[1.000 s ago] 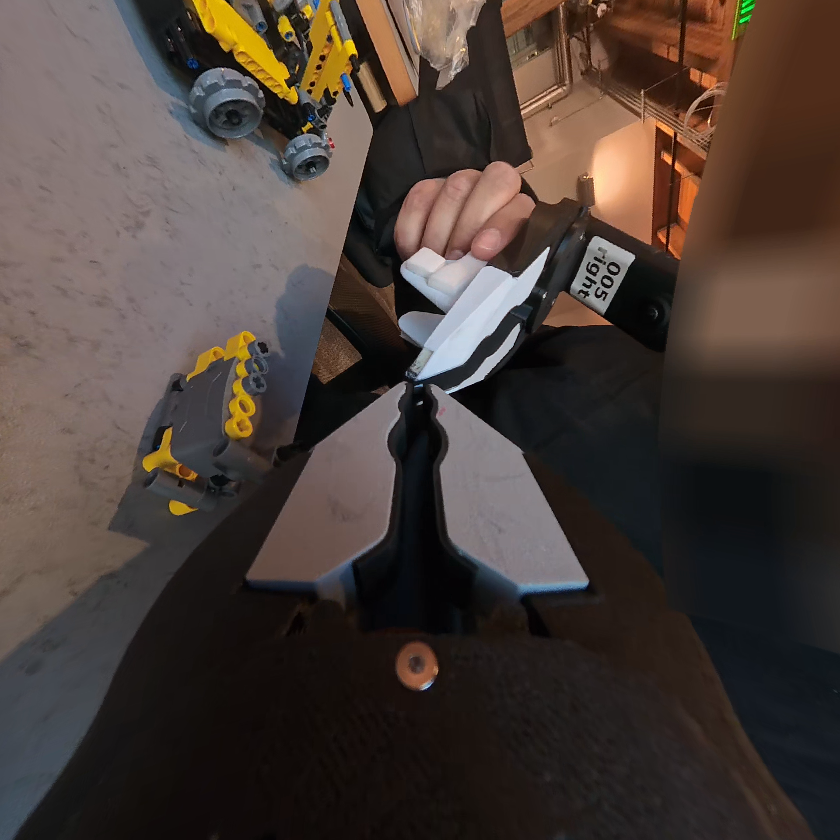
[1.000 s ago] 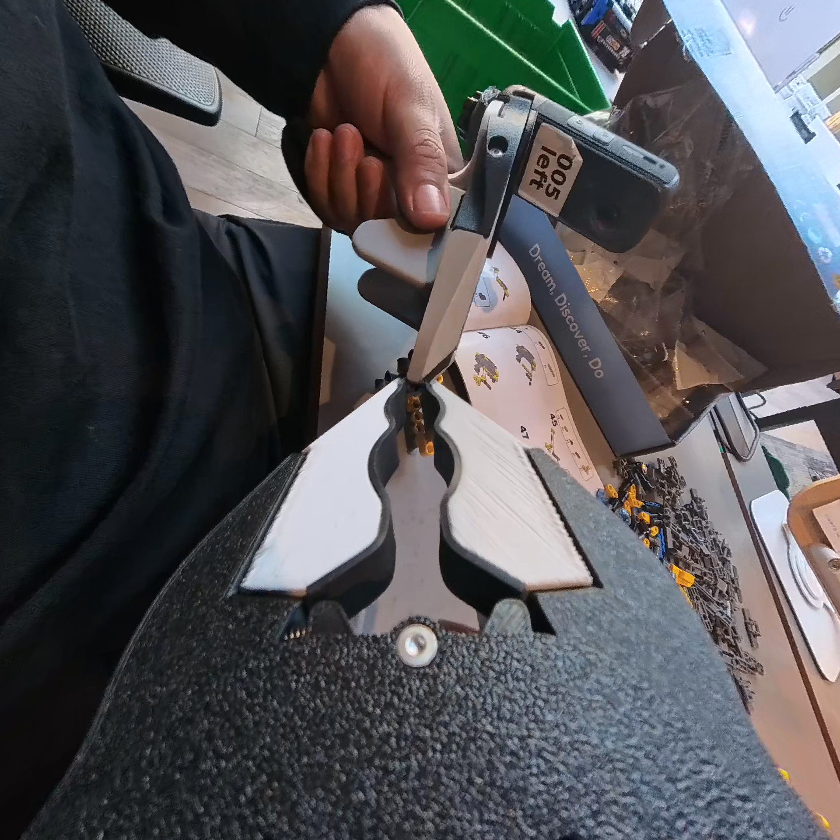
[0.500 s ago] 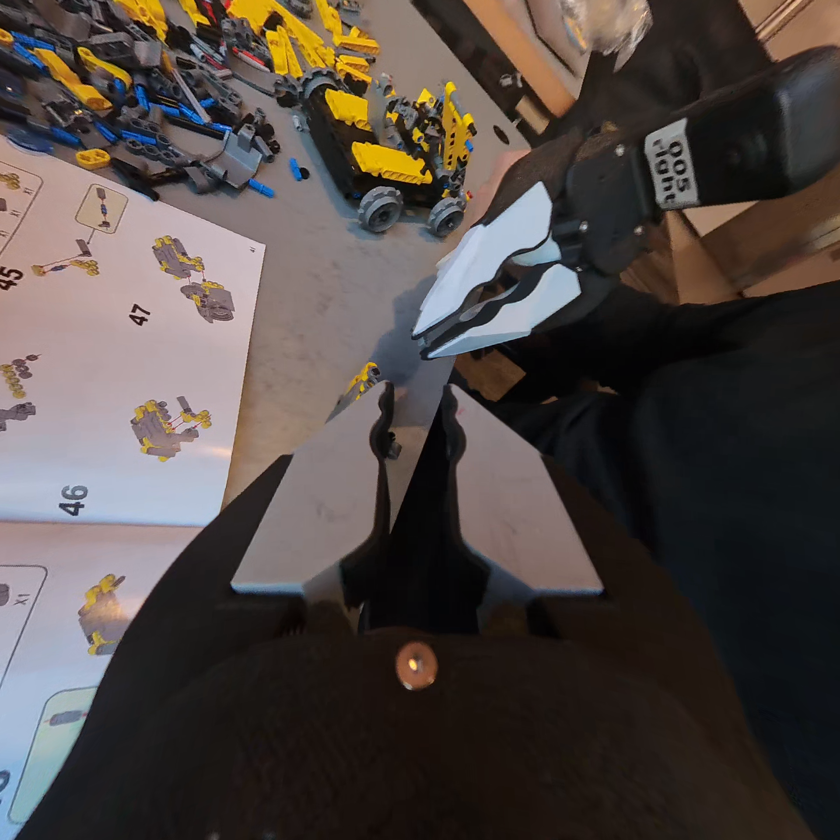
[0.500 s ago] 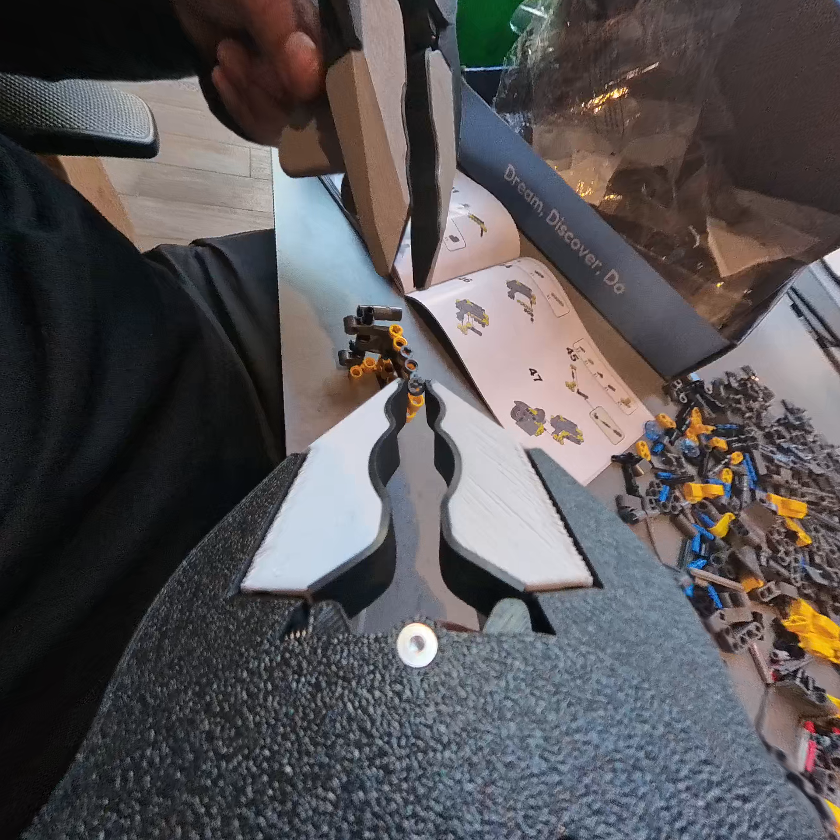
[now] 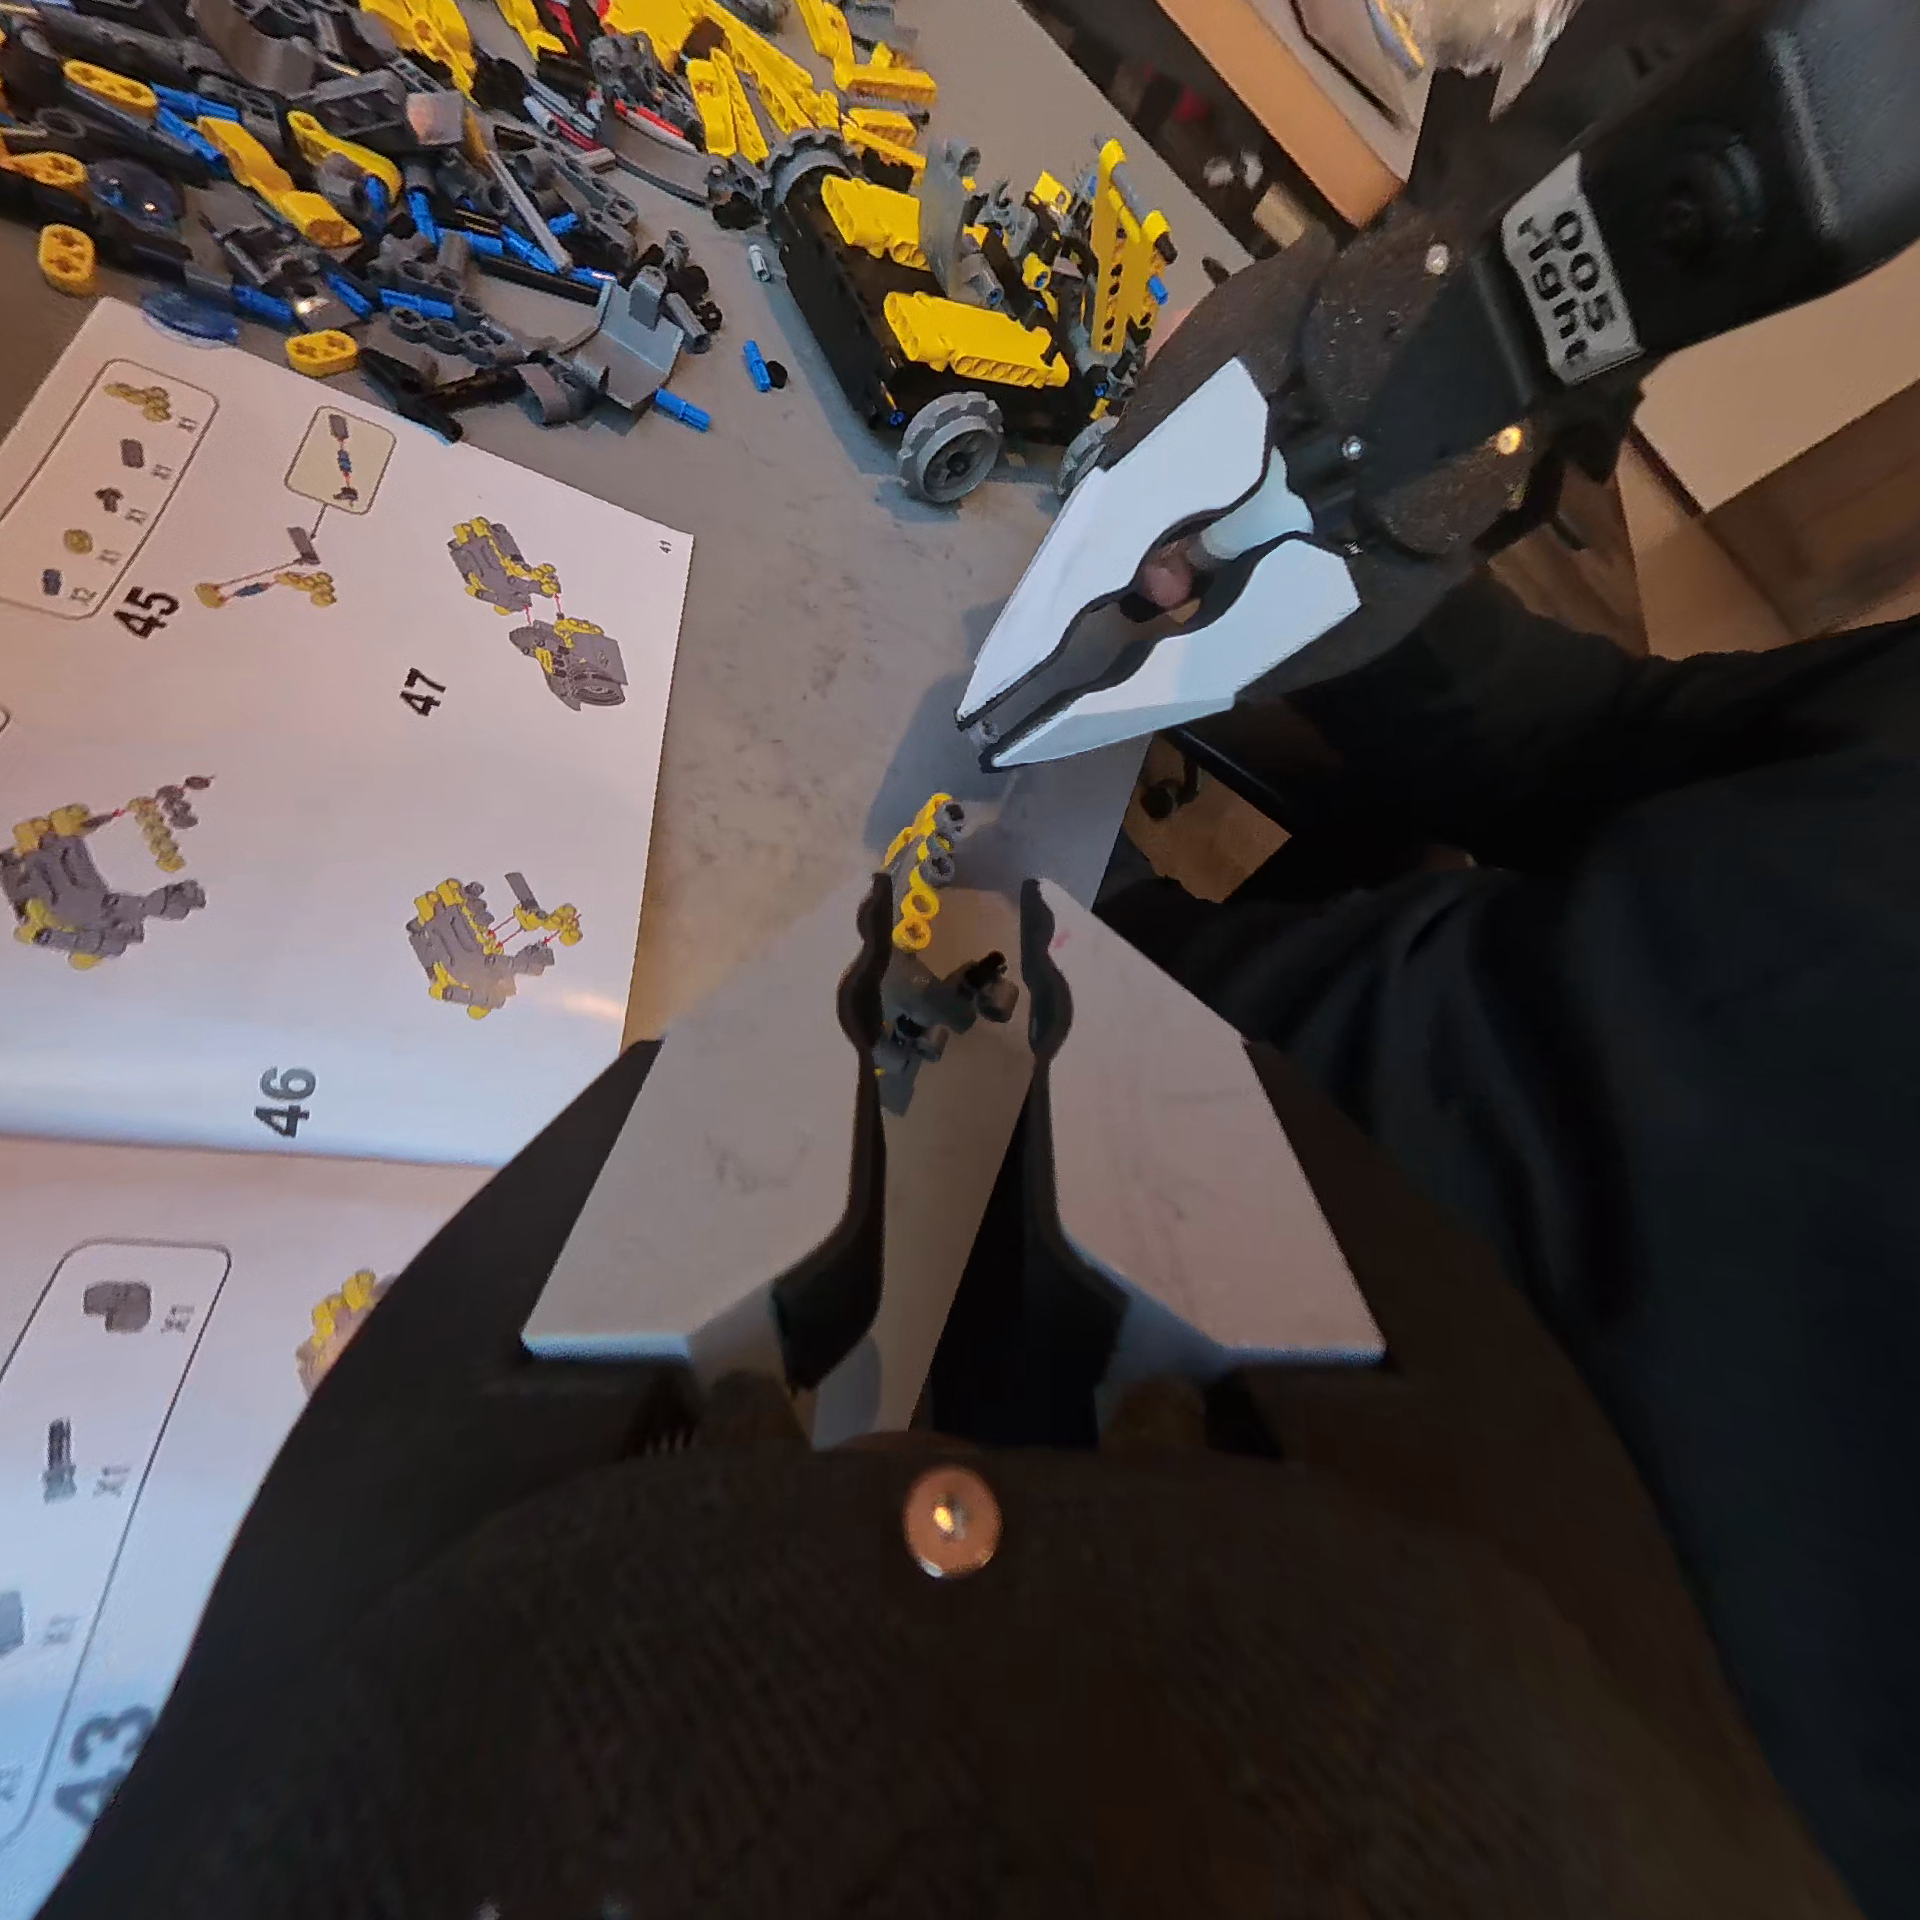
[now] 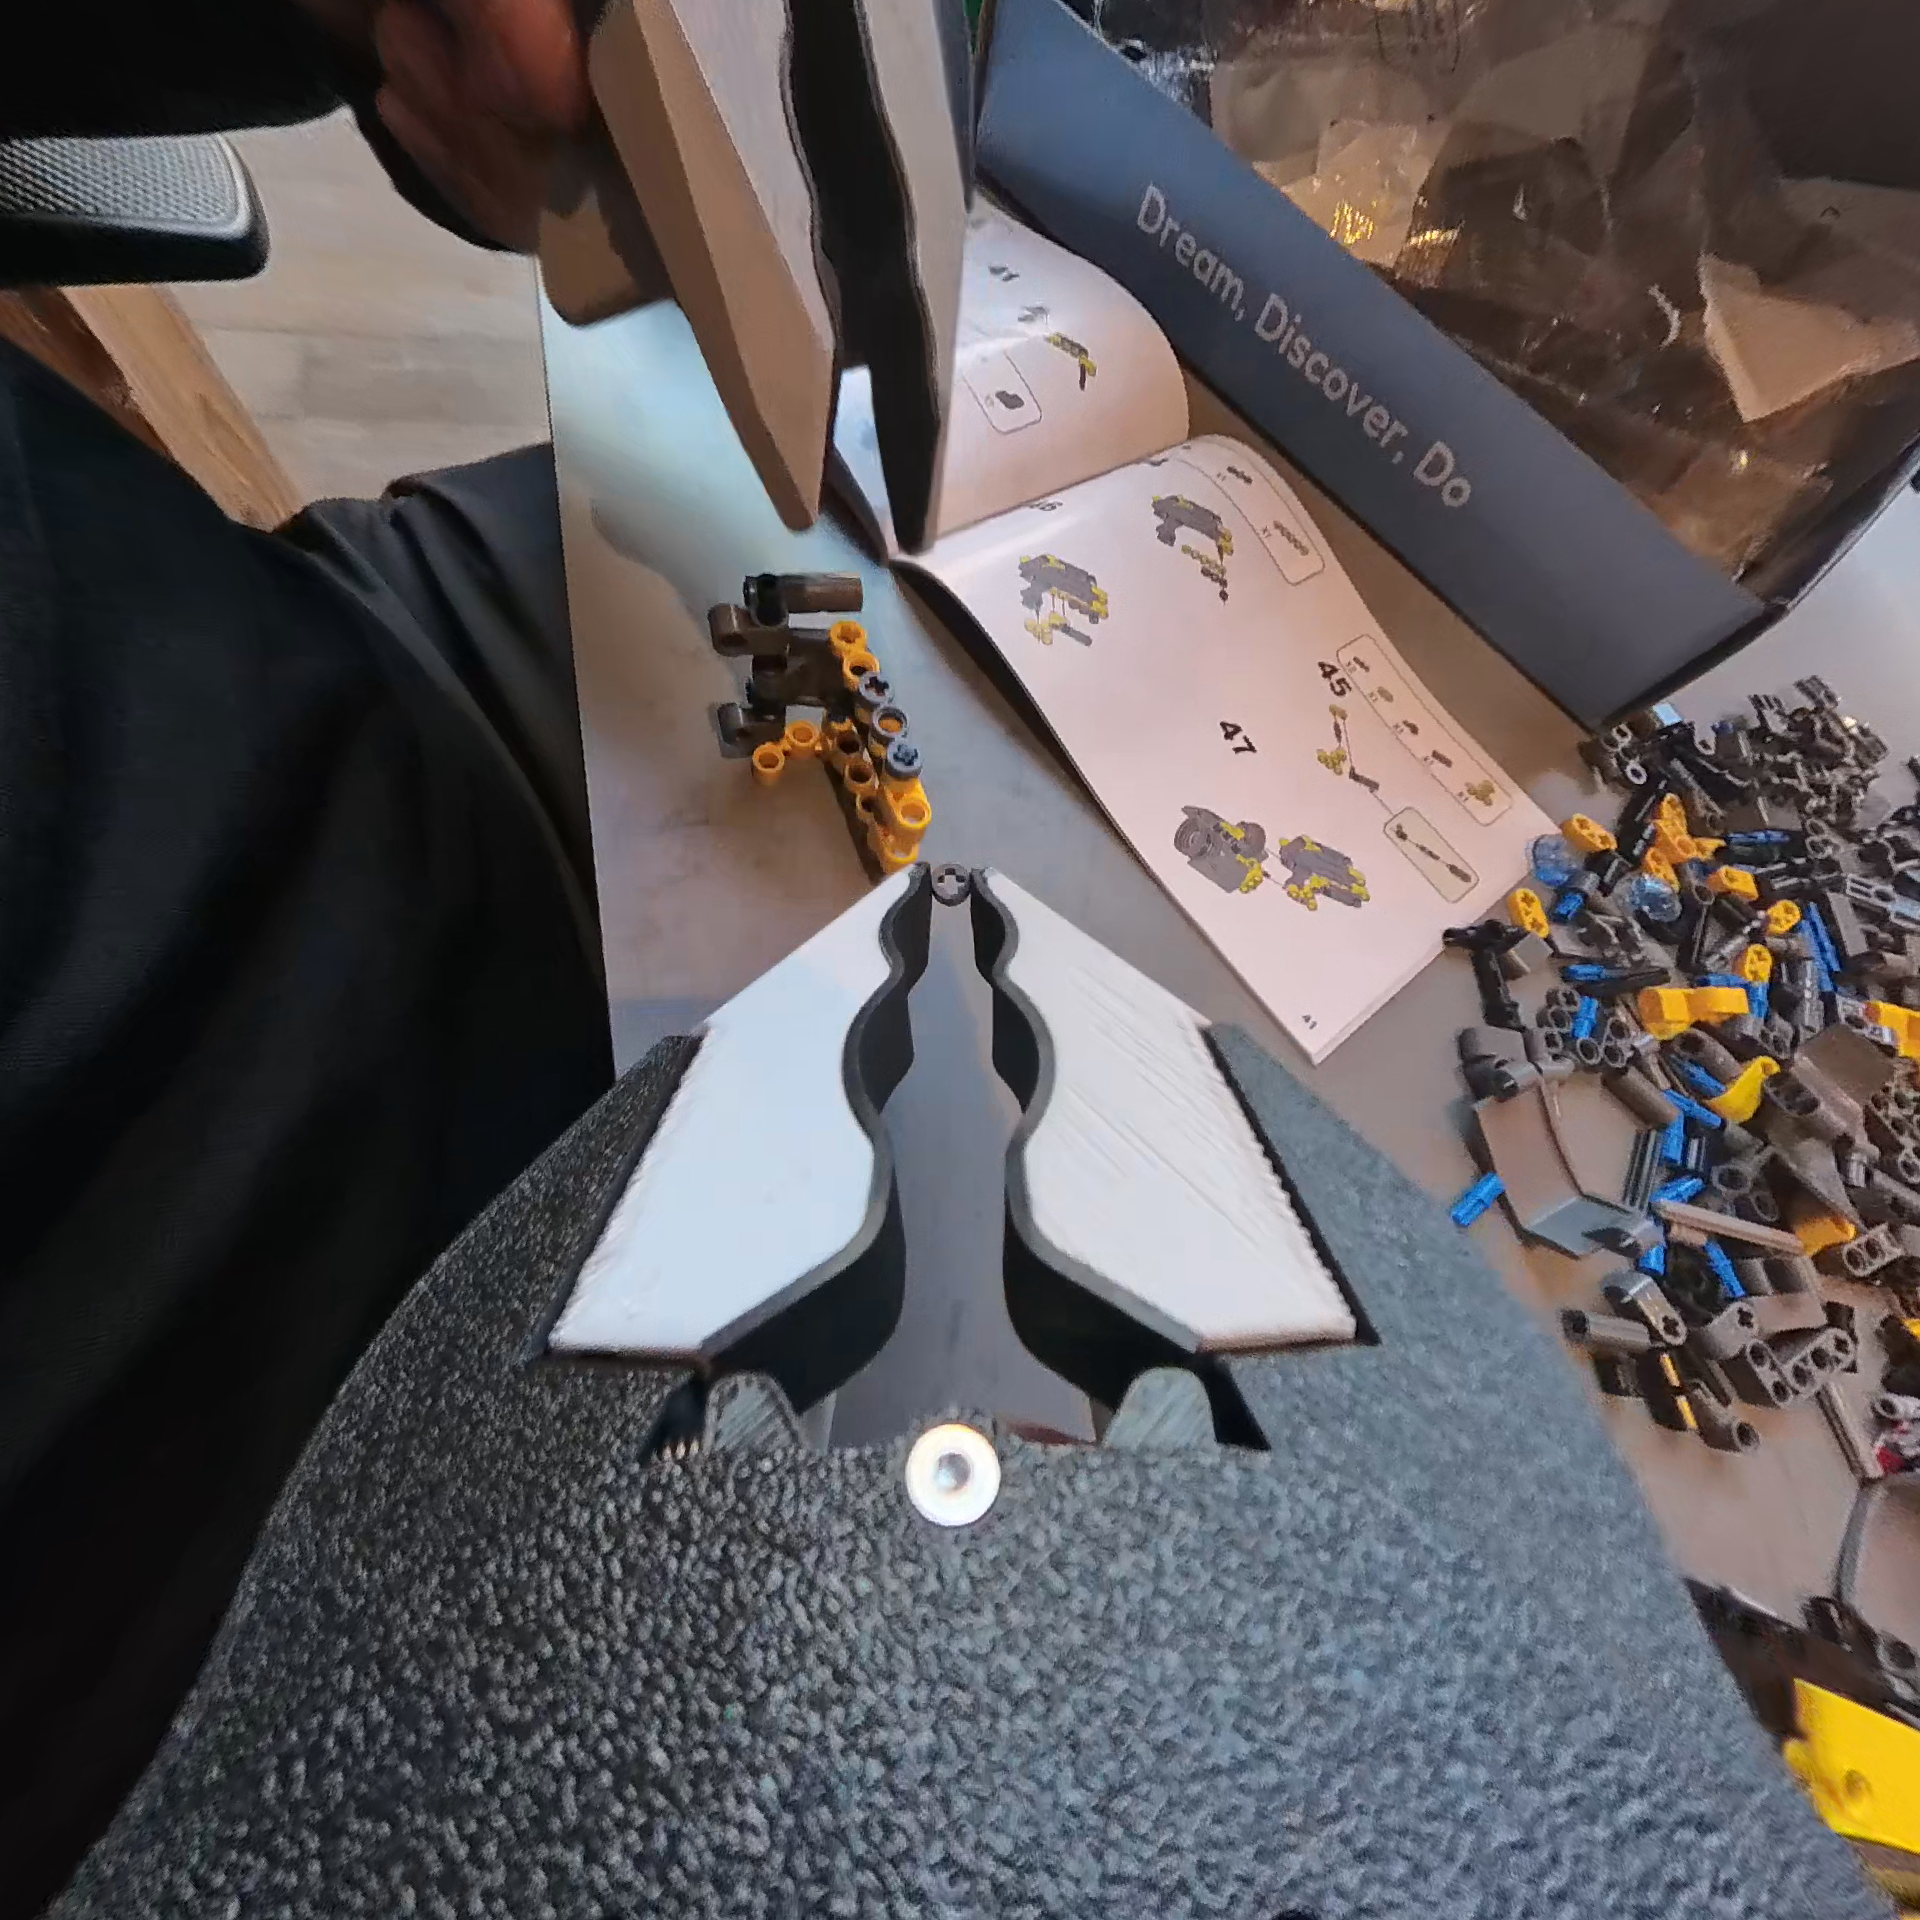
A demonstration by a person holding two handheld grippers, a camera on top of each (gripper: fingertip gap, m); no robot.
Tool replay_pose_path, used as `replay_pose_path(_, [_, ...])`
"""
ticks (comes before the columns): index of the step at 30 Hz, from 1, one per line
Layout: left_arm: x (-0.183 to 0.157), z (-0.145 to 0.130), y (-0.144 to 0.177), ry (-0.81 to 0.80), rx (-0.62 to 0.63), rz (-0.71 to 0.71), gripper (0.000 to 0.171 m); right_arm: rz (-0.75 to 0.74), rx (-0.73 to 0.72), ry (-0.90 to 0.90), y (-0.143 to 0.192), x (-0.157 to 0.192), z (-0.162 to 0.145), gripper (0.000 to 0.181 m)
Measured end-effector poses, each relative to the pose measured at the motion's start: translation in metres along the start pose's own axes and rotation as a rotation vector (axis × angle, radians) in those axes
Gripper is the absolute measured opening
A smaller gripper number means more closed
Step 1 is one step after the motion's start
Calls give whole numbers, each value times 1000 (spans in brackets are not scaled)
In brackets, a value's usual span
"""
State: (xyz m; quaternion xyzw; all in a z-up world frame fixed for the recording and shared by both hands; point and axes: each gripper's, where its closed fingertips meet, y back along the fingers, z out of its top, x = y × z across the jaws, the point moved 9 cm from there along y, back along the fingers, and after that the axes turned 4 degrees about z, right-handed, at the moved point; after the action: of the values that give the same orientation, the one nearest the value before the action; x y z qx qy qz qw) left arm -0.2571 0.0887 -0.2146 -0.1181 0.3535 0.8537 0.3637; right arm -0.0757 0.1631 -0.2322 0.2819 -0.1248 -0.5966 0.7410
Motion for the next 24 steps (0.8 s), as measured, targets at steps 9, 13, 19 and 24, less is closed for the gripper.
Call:
replay_pose_path(9, [10, -29, 17, 113, -103, 19, 23, 15, 77, -79, -11, -6, -17, 6])
replay_pose_path(13, [11, -34, 18, 126, -112, 8, 24, 36, 104, -101, -15, -8, -21, 6])
replay_pose_path(19, [11, -34, 16, 114, -110, 0, 24, 63, 162, -100, -18, -9, -25, 6])
replay_pose_path(24, [12, -35, 15, 114, -109, 0, 25, 83, 161, -111, -19, -10, -26, 6])
